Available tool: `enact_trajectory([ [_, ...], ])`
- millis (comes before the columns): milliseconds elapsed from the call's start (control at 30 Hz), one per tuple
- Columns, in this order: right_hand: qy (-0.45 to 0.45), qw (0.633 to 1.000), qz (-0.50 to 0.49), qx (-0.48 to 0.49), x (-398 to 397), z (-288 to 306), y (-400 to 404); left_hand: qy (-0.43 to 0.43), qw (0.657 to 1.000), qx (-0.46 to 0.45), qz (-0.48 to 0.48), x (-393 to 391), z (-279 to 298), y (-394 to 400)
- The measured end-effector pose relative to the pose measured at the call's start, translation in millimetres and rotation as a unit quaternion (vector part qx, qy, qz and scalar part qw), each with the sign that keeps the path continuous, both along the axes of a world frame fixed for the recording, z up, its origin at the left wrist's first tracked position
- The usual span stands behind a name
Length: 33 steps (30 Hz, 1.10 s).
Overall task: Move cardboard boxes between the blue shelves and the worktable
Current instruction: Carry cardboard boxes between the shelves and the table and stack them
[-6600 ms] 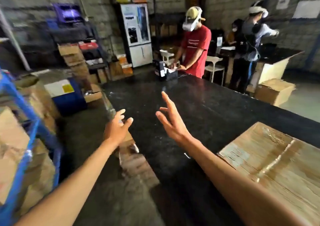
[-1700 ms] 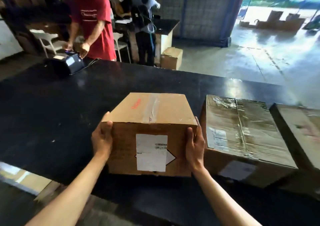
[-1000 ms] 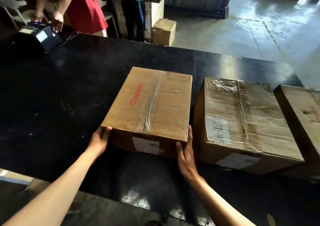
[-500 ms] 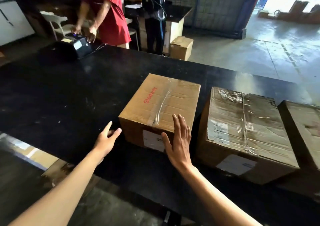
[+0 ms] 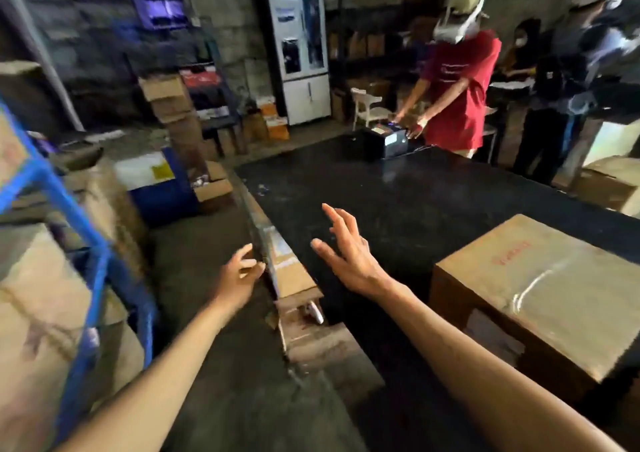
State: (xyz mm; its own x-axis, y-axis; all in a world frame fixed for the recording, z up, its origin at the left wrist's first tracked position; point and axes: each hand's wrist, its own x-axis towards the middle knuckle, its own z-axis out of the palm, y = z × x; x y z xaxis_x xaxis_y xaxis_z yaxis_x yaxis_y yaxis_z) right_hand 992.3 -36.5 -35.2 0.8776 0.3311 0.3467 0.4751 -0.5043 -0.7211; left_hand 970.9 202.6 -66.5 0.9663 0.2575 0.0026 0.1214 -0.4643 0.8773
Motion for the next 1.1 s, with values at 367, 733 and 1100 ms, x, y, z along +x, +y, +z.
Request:
enact_trajectory([
  [367, -0.021, 0.933, 0.352, 0.076, -53.3, 97.6, 221.6, -0.140, 0.922, 0.082, 0.352, -191.6, 98.8, 134.1],
  [733, 0.015, 0.791, 0.605, 0.095, -246.8, 125.1, 355.0, -0.195, 0.777, 0.173, 0.573, -441.9, 146.7, 141.4],
  [1100, 0.018, 0.737, 0.669, 0.098, -376.1, 132.3, 442.7, -0.162, 0.734, 0.208, 0.626, -580.6, 148.0, 184.4],
])
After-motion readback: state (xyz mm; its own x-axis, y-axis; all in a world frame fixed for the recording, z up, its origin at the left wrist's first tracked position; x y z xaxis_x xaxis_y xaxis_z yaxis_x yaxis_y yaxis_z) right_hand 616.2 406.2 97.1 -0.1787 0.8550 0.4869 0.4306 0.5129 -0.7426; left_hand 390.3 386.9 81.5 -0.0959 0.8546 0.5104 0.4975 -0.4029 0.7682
